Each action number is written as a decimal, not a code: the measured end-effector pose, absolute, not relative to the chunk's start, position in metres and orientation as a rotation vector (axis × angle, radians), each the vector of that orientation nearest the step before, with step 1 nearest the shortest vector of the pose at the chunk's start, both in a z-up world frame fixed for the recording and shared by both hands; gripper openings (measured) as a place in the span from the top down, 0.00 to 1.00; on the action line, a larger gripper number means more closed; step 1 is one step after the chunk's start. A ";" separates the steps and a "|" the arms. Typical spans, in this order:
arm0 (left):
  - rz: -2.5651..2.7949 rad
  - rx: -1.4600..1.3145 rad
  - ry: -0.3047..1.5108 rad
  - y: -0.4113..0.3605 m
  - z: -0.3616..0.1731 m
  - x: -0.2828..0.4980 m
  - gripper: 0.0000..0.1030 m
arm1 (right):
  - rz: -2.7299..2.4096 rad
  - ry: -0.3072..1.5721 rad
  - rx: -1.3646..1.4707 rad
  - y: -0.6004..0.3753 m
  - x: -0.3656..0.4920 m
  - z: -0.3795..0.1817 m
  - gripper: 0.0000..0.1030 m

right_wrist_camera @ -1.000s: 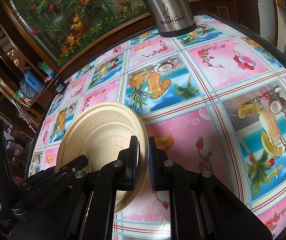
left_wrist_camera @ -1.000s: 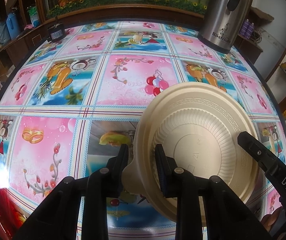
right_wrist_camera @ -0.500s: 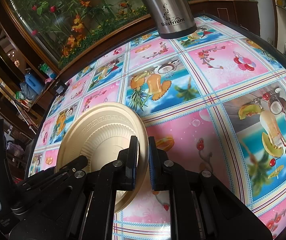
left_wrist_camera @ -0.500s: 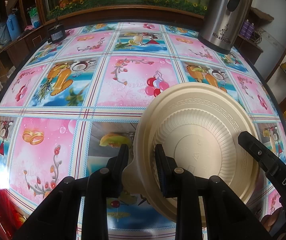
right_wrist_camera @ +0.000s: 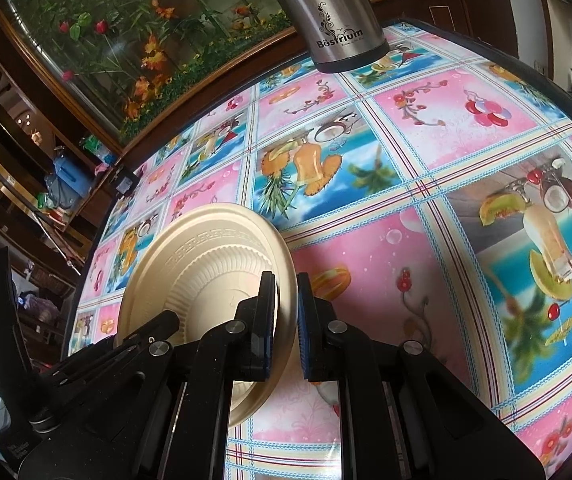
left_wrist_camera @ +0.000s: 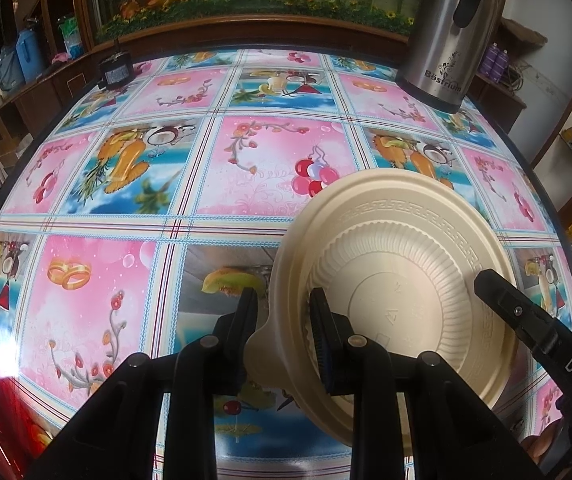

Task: Organize plates and bowls
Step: 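Hold the beige bowl up with both grippers above the table, then carry the beige bowl with both grippers toward the red plate stack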

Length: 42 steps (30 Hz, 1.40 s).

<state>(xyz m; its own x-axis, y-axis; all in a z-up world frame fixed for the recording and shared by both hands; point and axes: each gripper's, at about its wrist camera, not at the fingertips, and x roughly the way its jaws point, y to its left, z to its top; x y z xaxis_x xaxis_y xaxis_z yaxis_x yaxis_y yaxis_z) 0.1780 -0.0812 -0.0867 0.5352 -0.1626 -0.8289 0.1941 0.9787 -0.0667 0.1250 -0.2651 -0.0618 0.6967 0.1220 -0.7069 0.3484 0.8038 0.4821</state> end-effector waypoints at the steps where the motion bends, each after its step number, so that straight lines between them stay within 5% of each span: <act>1: -0.212 0.032 0.984 -0.081 -0.087 0.177 0.75 | -0.138 0.802 0.642 -0.265 0.124 -0.062 0.91; 42: -0.062 0.049 0.969 0.008 -0.090 0.067 0.74 | 0.035 0.839 0.559 -0.163 0.058 -0.060 0.91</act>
